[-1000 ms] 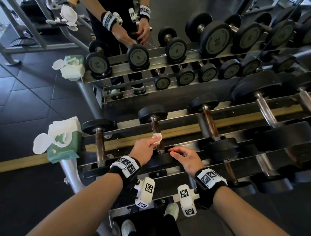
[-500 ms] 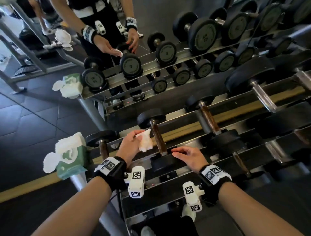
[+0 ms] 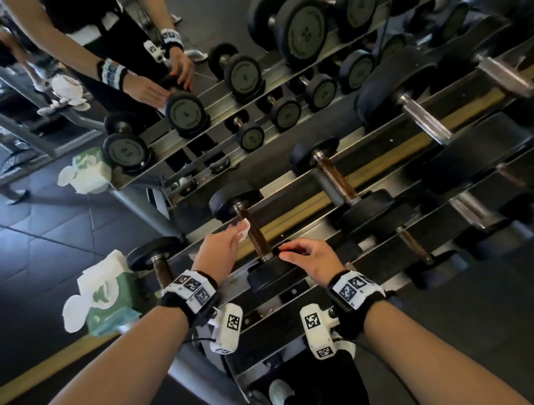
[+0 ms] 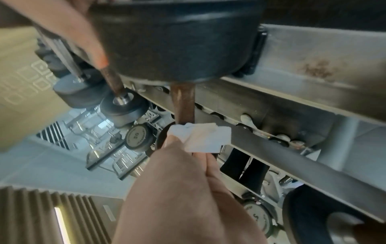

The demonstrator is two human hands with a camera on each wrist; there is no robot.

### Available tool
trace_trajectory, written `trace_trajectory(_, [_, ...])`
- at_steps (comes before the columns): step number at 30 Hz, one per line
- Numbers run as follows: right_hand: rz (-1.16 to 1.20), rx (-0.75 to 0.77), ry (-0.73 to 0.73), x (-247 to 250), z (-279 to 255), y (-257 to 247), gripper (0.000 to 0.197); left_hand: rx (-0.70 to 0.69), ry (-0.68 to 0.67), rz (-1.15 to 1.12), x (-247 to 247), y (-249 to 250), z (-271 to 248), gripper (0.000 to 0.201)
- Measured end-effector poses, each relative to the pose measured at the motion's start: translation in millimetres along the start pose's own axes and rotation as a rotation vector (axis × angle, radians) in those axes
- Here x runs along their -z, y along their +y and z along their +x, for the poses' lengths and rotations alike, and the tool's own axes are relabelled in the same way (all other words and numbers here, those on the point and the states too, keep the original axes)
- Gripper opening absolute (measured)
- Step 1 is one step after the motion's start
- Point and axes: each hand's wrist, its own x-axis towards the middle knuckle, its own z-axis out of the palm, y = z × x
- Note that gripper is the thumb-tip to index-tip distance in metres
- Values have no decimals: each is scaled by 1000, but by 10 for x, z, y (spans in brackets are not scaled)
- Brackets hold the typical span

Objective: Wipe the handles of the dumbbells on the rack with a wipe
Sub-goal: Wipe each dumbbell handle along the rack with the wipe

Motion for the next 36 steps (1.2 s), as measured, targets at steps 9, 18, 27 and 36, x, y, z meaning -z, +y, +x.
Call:
trace_trajectory(9, [-48,-2,-15,19,56,72,20,-16,-51,-17,-62,216,189,42])
trace_trajectory(18, [-106,7,-35,44,68,112,19,-421,-407,500,-16,-95,117,55])
trace_trajectory(27, [-109,-4,-35,54,58,130,19,-490,-333,657,47,-157,183,61])
trace_trajectory(36, [-91,-12,-35,67,28,108,18,-420,-371,504,147,-154,424,59])
